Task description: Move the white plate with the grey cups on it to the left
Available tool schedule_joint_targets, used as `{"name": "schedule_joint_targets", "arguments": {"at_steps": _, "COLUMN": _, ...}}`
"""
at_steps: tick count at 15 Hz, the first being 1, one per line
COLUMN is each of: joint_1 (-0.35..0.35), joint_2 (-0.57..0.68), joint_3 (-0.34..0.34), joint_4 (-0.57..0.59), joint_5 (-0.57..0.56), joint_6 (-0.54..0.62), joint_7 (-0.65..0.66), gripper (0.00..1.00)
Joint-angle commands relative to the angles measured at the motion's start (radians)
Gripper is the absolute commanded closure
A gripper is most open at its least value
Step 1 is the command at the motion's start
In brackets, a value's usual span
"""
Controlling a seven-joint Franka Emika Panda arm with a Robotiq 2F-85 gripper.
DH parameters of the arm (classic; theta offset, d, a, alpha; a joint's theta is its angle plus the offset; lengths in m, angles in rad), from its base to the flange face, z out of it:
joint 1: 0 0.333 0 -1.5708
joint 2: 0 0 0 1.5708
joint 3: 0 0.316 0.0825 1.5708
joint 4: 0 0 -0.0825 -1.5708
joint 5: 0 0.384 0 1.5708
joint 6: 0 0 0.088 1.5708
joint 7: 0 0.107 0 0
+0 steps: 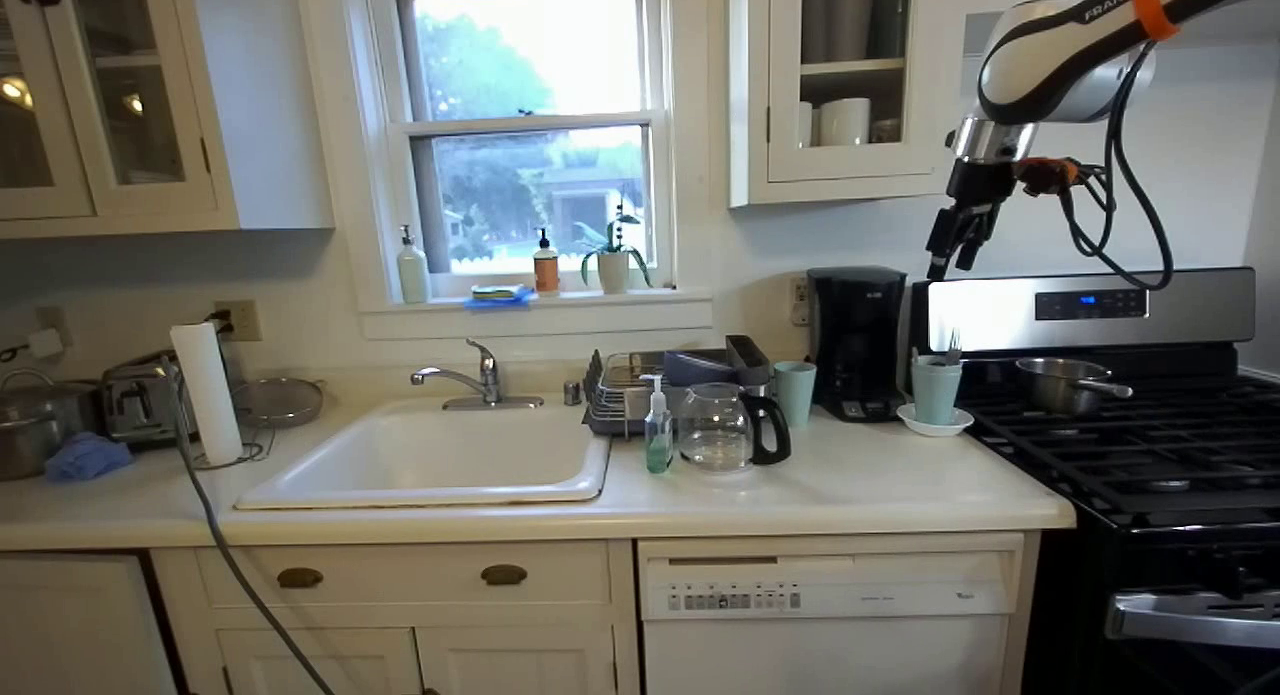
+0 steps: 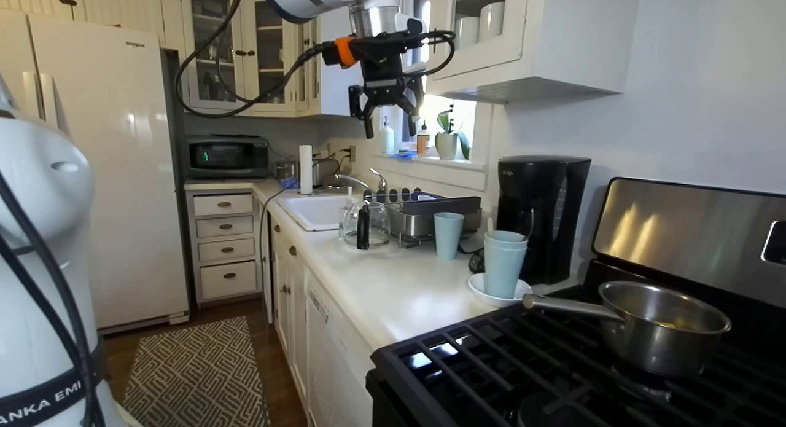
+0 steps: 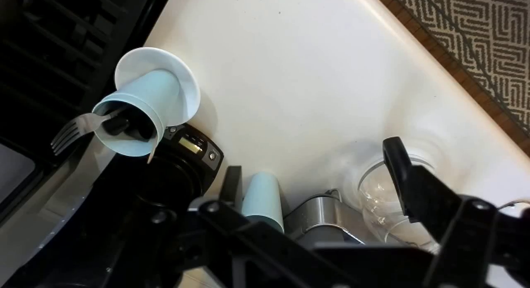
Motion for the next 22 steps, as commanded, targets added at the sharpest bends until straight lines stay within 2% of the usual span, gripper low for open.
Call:
{"name": "schedule_joint_targets", "arguments": {"at_steps": 1, "joint_1": -0.009, "joint_2": 0.001, "joint_3": 0.008, "joint_4": 0.002, "joint_5": 0.004, "joint_6": -0.002, "joint_7": -0.003, "gripper": 0.0}}
{"name": "schedule_joint_targets", "arguments": {"at_steps": 4, "joint_1": -0.009, "joint_2": 0.001, "joint_3": 0.008, "joint_4": 0.002, "joint_5": 0.004, "joint_6": -0.002, "joint_7": -0.003, "gripper": 0.0}}
{"name": "schedule_joint_targets", "arguments": {"at_steps": 7, "joint_1": -0.045, "joint_2": 0.045, "joint_3": 0.001, "joint_4": 0.012, "joint_5": 0.03, "joint_6": 0.033, "joint_7": 0.143, "gripper": 0.0}}
{"name": "schedule_joint_targets", "arguments": {"at_steps": 13, "joint_1": -0.144, "joint_2": 0.114, "joint_3": -0.046, "joint_4": -0.057, "joint_5": 0.026, "joint_6": 0.233, "joint_7": 0.324, "gripper": 0.0}}
{"name": "schedule_joint_targets", "arguments": {"at_steps": 18, "joint_1": -0.224, "joint_2": 0.175, "joint_3": -0.051, "joint_4": -0.107, "joint_5": -0.003, "joint_6": 0.258, "joint_7": 0.536, "gripper": 0.0}}
{"name": "schedule_joint_targets", "arguments": {"at_steps": 22, "joint_1": -0.223, "joint_2": 0.202, "joint_3": -0.054, "joint_4": -0.159, "joint_5": 0.088, "joint_6": 0.275, "joint_7": 0.68, "gripper": 0.0}}
